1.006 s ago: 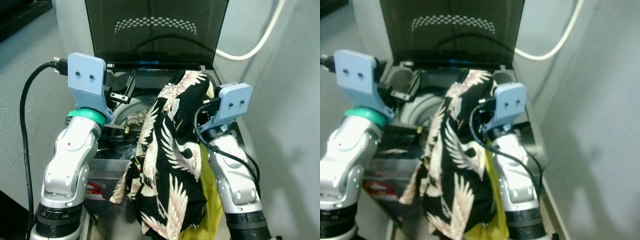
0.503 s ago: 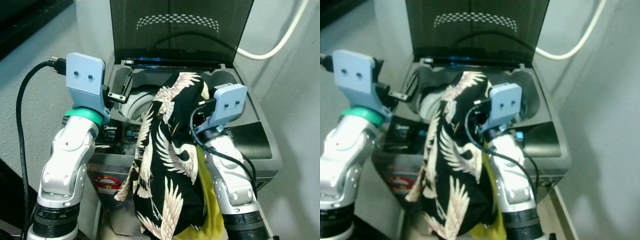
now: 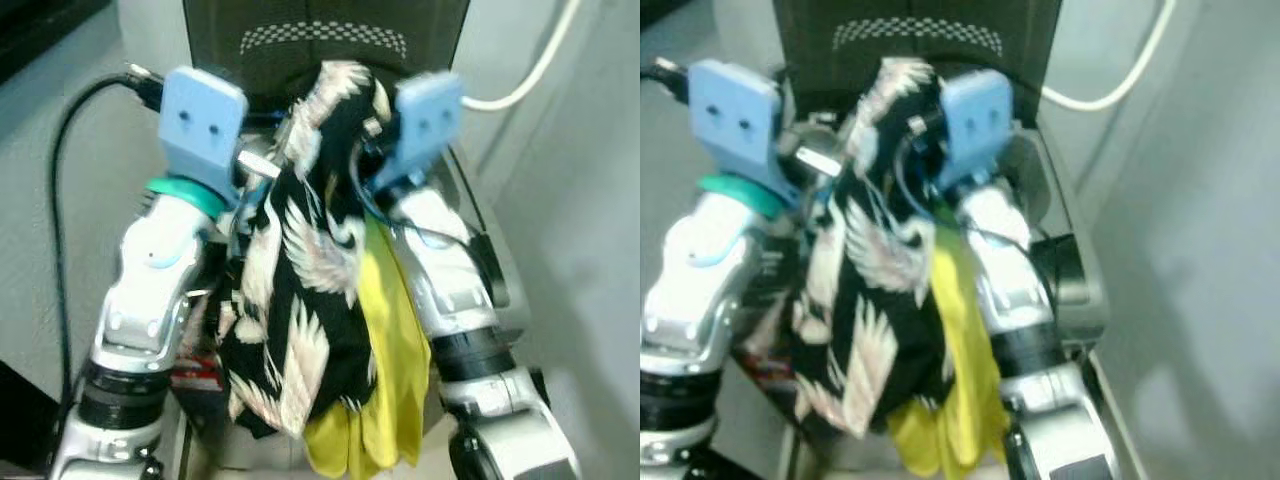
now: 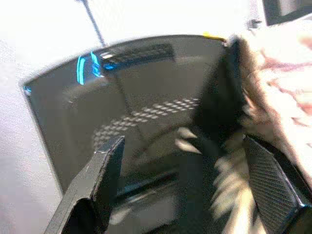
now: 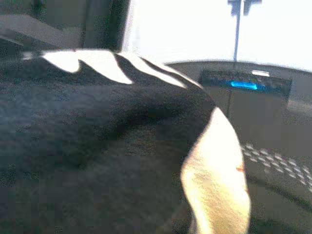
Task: Clothes washing
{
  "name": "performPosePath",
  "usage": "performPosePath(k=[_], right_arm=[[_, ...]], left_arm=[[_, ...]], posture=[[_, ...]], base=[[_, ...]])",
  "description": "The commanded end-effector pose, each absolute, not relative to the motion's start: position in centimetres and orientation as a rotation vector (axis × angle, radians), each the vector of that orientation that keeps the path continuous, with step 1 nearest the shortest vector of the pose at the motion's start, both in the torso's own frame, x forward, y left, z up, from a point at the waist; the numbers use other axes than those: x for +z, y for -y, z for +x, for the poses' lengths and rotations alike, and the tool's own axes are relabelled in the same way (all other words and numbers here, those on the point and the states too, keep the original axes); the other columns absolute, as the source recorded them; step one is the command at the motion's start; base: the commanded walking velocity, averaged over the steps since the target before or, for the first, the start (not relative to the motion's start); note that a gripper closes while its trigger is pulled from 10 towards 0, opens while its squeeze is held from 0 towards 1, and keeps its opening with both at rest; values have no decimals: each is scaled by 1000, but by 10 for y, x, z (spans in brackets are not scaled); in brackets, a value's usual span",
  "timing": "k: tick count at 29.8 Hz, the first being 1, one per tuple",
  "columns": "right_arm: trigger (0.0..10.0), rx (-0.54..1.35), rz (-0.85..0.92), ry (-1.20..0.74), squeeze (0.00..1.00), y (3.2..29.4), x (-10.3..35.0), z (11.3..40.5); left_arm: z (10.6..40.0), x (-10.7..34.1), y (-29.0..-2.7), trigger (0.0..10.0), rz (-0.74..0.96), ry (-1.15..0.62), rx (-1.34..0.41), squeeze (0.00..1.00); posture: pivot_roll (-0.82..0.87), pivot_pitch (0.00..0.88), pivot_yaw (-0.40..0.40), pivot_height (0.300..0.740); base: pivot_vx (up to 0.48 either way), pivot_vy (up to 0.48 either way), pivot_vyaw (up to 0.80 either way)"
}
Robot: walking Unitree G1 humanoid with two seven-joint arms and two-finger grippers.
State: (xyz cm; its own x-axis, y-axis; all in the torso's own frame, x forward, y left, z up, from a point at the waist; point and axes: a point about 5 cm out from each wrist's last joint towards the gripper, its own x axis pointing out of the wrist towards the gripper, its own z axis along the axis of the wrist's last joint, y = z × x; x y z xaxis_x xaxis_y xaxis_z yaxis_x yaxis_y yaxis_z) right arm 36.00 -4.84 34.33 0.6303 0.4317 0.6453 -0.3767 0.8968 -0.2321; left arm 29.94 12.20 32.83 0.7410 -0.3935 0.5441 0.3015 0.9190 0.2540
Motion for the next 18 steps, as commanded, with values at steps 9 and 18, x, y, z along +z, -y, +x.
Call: performPosePath(k=[9, 18], right_arm=[[10000, 432, 8, 742, 0, 35, 367, 379], [10000, 418, 38, 783, 0, 42, 368, 382]], left_arm=[[248, 282, -136, 10000, -16, 378, -728, 0], [245, 247, -140, 10000, 80, 110, -726, 0]], posture=[[118, 137, -29, 740], [118, 153, -13, 740]], base=[[0, 0, 0], [0, 0, 0]])
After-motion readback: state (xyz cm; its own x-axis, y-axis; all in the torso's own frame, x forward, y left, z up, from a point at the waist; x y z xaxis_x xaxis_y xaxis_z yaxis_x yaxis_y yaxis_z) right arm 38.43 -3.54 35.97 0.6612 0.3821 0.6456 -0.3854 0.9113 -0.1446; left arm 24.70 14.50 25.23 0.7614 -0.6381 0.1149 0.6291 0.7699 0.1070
